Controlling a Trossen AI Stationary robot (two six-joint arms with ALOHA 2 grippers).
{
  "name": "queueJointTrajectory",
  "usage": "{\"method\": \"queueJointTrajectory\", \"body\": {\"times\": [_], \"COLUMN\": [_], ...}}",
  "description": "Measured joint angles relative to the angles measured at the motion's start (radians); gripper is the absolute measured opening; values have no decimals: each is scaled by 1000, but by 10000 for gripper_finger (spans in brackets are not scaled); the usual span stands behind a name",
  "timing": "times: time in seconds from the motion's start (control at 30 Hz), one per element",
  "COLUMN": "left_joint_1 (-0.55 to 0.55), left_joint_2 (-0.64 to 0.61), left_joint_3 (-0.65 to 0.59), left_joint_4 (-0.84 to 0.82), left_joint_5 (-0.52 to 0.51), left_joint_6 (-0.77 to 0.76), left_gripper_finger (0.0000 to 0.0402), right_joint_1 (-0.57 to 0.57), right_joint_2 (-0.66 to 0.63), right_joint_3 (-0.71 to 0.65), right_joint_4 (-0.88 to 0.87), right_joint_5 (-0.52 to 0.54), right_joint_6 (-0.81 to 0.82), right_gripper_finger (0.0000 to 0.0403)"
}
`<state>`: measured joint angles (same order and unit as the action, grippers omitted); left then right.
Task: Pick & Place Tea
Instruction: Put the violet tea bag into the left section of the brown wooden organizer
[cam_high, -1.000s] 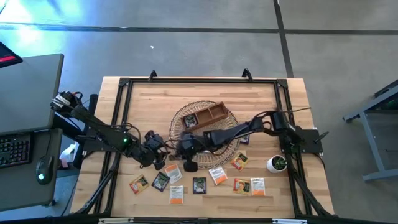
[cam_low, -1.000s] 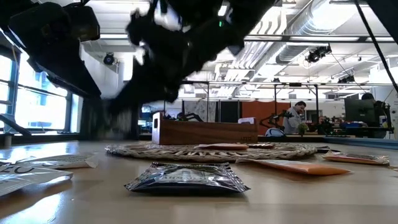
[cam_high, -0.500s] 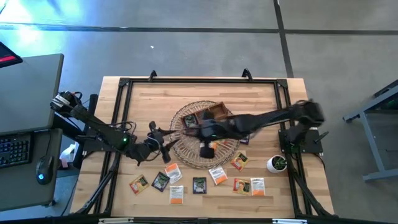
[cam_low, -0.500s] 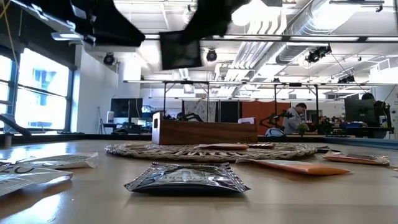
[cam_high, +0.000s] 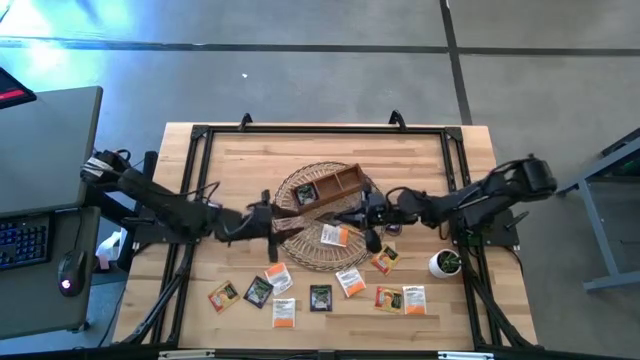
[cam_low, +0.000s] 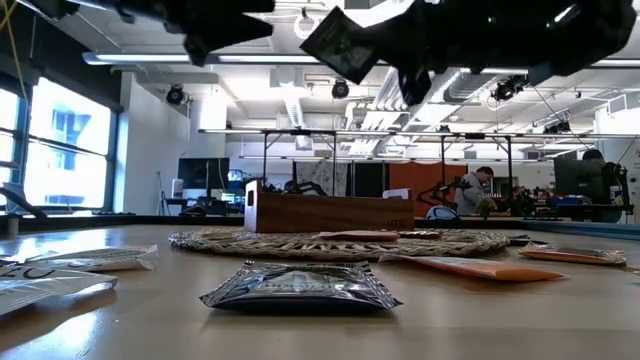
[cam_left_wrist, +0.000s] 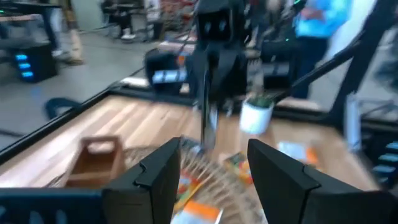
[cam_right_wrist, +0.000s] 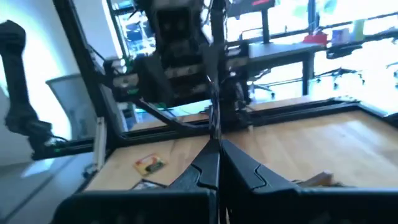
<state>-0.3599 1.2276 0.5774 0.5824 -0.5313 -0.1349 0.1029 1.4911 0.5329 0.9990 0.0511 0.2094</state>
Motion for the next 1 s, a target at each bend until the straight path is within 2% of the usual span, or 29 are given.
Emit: {"method": "queueJointTrajectory", "body": {"times": [0.13,0.27,0.37,0.47,0.6,0.73,0.93,1.0], "left_joint_1": [89,139,147,144,144,144,144,144], "left_joint_2": [32,76,108,137,142,142,142,142], "left_joint_3": [0,0,0,0,0,0,0,0], "left_joint_4": [64,63,69,64,63,47,42,42], "left_joint_5": [167,237,258,234,224,173,157,158], "left_joint_6": [-17,-66,-79,-75,-72,-66,-45,-46], "left_gripper_finger": [183,183,183,183,176,133,21,9], "right_joint_1": [-11,-26,-42,-58,-66,-67,-71,-73], "right_joint_2": [99,155,172,172,172,172,172,172], "right_joint_3": [53,130,168,184,187,187,186,186], "right_joint_4": [-4,-1,-33,-37,-39,-72,-107,-113], "right_joint_5": [-33,-70,-91,-133,-132,-131,-128,-130], "right_joint_6": [14,1,-9,-6,-7,-8,-8,-16], "right_gripper_finger": [1,1,1,1,1,13,38,48]}}
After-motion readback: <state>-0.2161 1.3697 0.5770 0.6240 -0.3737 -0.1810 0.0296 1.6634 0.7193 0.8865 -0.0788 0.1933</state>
